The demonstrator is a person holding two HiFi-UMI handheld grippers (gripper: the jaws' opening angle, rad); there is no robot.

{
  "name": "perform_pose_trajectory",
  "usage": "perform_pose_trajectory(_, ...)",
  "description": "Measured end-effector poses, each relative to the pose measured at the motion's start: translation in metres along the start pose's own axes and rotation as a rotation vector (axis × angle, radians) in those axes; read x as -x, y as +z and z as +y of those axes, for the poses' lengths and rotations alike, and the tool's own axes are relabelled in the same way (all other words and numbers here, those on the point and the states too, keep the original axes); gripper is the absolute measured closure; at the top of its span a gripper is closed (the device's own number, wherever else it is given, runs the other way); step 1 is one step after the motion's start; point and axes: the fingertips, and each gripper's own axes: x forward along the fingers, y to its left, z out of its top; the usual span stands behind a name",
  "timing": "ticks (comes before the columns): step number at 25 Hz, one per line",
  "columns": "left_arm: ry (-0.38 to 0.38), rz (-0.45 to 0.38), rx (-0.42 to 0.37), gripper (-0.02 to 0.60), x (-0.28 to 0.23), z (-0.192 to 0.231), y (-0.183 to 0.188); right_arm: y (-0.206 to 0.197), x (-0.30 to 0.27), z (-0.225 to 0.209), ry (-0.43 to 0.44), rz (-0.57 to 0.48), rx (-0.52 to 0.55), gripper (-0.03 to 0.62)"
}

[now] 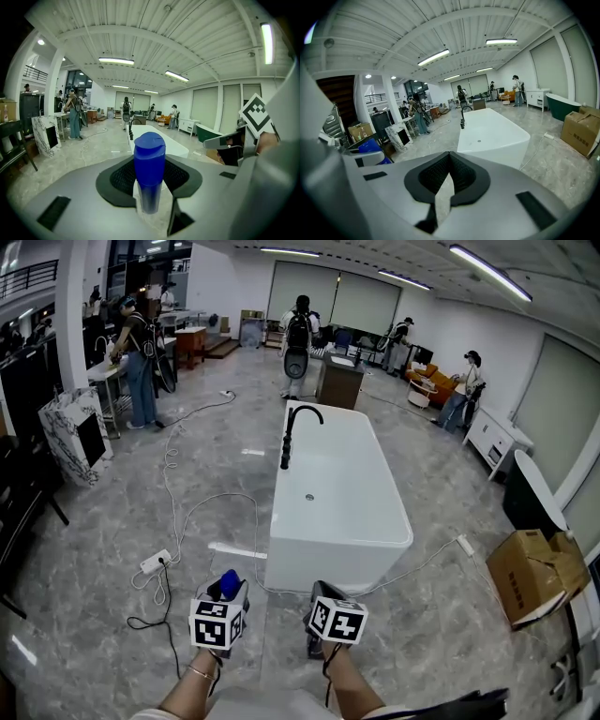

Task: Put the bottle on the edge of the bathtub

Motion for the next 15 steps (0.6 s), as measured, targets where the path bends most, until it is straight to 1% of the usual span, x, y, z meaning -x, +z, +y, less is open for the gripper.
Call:
perform_pose_trajectory(4,0.006,-0.003,-0.003,0.419,-0.009,0.001,0.005,0.004,-0.008,-0.008,0.004,-0.001,-0.010,0.568)
perform_pose_trajectory(9,0.011,0.012,0.000,0.418,-0.014,0.001,0.002,-0.002,-0.016,-0.015,0.010,0.015,-0.029,0.568)
perform_pose_trajectory(15,0.020,0.020,0.015,0.419,-0.022,0.002,0.001,-0.008,-0.017,-0.024,-0.003,0.036,-0.041,0.568)
